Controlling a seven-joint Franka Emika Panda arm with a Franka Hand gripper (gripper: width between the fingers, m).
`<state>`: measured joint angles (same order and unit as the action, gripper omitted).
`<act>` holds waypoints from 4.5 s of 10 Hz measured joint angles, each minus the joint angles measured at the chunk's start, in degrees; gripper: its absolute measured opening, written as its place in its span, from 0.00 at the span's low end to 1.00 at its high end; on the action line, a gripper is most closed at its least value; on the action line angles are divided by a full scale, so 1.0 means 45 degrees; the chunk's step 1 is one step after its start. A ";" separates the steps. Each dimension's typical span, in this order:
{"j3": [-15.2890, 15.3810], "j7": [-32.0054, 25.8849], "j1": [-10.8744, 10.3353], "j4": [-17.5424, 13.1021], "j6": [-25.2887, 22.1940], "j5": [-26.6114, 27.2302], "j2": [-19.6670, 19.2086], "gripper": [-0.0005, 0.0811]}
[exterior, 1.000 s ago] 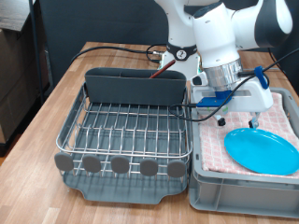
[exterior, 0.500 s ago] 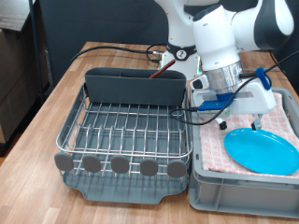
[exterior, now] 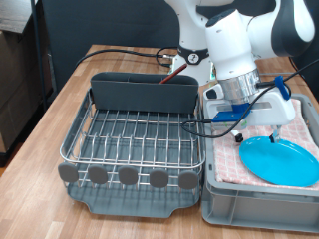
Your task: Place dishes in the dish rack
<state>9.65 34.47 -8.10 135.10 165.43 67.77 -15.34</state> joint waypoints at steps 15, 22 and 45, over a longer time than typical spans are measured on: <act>-0.0941 0.3076 -0.0729 0.0244 0.0329 -0.2922 0.0233 0.05; -0.3057 0.9102 -0.1686 0.1030 -0.1745 -1.0662 0.2333 0.03; -0.4182 0.6906 -0.0605 -0.1748 -1.1517 -2.2336 0.5787 0.03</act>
<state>-9.16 65.55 -10.83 127.23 113.60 -32.74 10.70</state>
